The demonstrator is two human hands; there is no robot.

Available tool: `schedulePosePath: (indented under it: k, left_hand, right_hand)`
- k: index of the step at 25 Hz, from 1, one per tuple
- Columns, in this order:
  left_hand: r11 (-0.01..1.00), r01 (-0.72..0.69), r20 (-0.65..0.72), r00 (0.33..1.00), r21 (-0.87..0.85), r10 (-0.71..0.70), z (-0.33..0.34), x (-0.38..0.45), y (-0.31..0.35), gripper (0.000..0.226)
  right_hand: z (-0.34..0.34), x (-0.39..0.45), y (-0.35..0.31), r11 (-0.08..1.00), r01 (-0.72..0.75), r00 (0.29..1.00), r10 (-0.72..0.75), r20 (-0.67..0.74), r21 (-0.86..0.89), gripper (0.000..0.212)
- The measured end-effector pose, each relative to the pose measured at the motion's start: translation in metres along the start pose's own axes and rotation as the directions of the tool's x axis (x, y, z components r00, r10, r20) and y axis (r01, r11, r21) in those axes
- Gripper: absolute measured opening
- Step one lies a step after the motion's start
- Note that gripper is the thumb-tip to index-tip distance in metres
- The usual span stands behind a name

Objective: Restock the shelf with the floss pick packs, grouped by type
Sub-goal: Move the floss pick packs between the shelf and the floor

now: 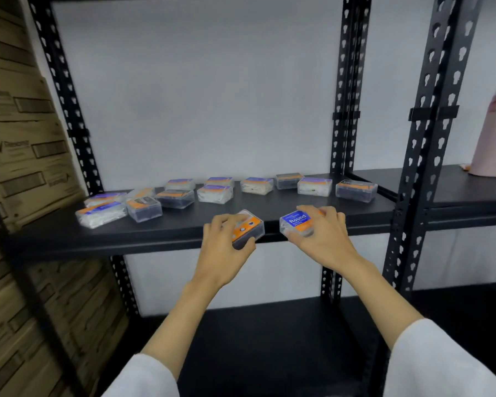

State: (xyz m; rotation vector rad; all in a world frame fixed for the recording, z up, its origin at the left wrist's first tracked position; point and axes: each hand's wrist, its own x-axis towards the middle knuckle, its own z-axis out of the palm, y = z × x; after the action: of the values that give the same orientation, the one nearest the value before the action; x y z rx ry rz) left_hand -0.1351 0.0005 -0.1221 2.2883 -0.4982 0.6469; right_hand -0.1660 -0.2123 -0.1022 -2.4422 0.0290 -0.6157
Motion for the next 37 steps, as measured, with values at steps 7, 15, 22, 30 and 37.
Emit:
schedulePosePath:
  k: [7,15,22,30,37]
  left_hand:
    - [0.958,0.276,-0.05,0.961,0.081,-0.273,0.03,-0.126,-0.067,0.05]
    - [0.711,0.644,0.162,0.698,0.282,-0.697,0.111,-0.26,-0.207,0.054]
    - [0.571,0.727,0.257,0.511,0.381,-0.821,0.172,-0.333,-0.309,0.056]
    - [0.534,0.763,0.411,0.383,0.365,-0.827,0.238,-0.363,-0.362,0.058]
    - [0.599,0.719,0.413,0.455,0.352,-0.789,0.266,-0.363,-0.369,0.057]
  right_hand:
    - [0.086,-0.089,0.03,0.994,0.028,0.992,-0.041,0.123,0.109,0.063]
    - [0.256,-0.175,0.106,0.975,-0.224,0.885,0.205,0.419,-0.004,0.07]
    - [0.383,-0.229,0.158,0.928,-0.326,0.768,0.371,0.521,-0.18,0.063]
    - [0.47,-0.25,0.177,0.924,-0.3,0.719,0.382,0.581,-0.236,0.072]
    - [0.478,-0.246,0.187,0.938,-0.266,0.7,0.346,0.624,-0.222,0.082]
